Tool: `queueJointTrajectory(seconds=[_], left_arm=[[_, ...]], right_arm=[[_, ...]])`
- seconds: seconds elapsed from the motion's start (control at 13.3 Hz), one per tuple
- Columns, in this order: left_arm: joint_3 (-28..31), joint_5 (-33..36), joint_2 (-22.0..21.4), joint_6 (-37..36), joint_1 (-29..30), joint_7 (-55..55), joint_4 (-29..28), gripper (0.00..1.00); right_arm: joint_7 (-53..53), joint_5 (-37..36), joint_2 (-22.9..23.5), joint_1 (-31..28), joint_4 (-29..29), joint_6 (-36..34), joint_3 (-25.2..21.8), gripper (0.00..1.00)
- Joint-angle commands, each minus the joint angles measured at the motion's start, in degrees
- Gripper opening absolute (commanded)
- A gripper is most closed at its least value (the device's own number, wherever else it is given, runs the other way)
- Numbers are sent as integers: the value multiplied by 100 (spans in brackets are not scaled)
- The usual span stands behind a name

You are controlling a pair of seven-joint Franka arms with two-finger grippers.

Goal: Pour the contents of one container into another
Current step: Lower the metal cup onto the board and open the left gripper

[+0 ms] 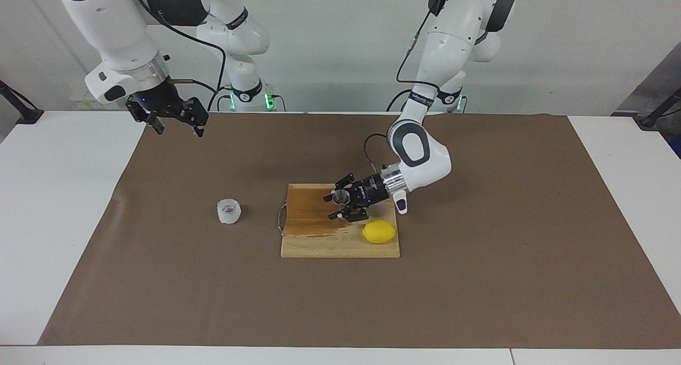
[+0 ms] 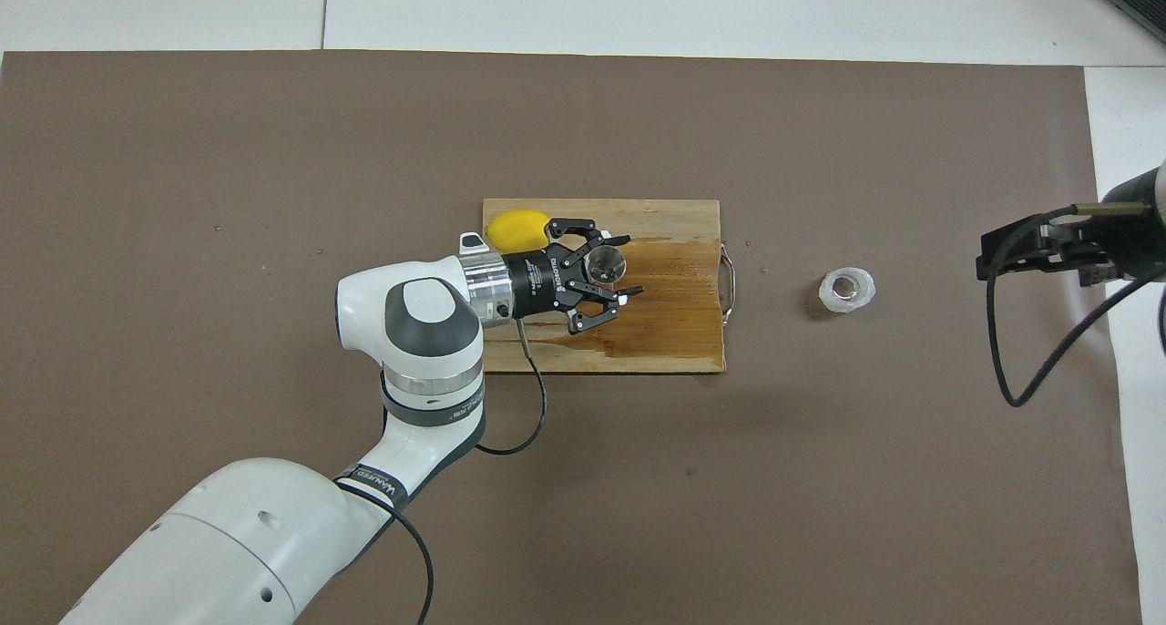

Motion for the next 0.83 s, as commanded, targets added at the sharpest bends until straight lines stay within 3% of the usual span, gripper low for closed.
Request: queueJointTrajectory(seconds=[0.0,0.3,0.75], left_arm=[[-60,134,-166,64,54,-19,-44,100],[-43,976,-308,55,46,-80,-79,100],[-16,1864,-791,-15,81,-98,-615,100]], right_arm=[[76,121,-41,-67,-26,5,36,100],[76,113,-41,-67,-26,5,36,100],[76,113,-41,-67,-26,5,36,100]])
